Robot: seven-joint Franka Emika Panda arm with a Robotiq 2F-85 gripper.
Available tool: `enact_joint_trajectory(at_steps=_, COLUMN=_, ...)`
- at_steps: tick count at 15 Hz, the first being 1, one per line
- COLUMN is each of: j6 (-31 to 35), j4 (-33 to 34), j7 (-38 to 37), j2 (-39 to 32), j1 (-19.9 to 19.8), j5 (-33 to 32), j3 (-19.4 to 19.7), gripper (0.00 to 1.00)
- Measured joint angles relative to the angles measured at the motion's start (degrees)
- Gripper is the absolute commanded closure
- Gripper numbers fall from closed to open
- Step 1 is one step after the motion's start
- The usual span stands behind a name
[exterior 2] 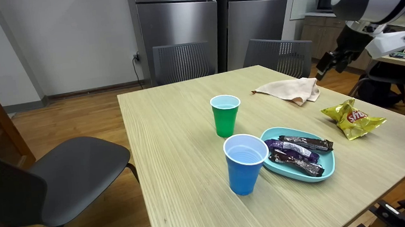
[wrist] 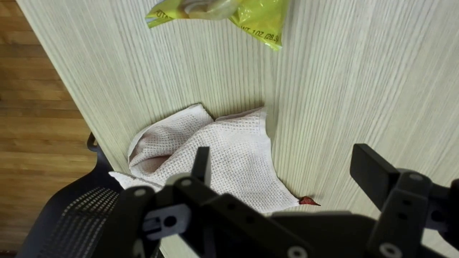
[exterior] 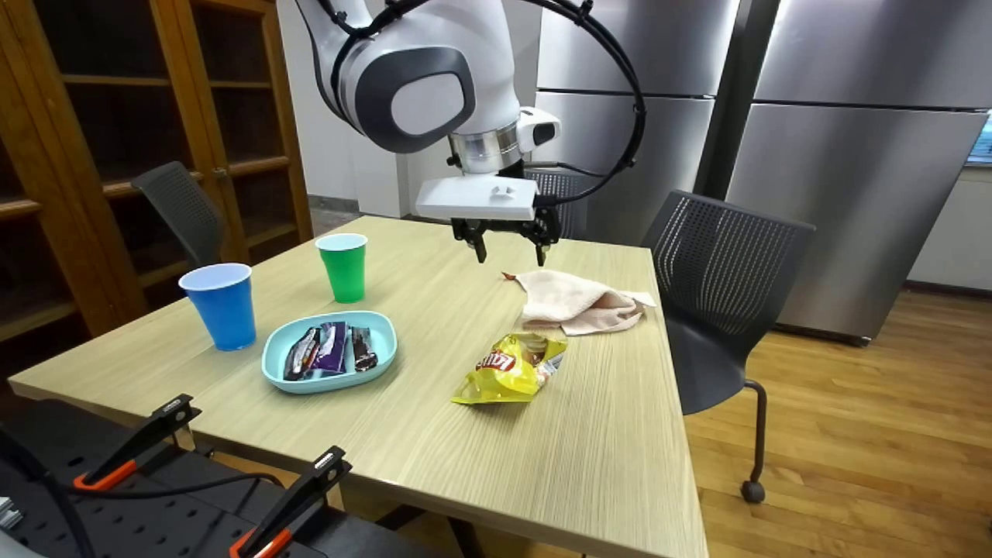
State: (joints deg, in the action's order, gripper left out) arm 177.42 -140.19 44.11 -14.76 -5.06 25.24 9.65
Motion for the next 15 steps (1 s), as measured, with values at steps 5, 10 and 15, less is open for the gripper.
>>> enact_joint_trajectory(at_steps=5, j6=0.0, j4=0.12, j7=-0.24, j2=-0.18, j1=0.16, j5=0.0, j3=0.01, gripper=0.0)
enact_joint_trajectory(at_steps=10, j6=0.0, j4=0.19, j7=-2.22, j2=-1.17, j1=1.06, j5=0.01, j3=0.81, gripper=0.0)
enact_joint_trajectory(at_steps=15, j6=-1.42, j4=5.81, j7=-22.73, j2=-9.0, j1=1.28, j5=-13.38, j3=1.03, gripper=0.0)
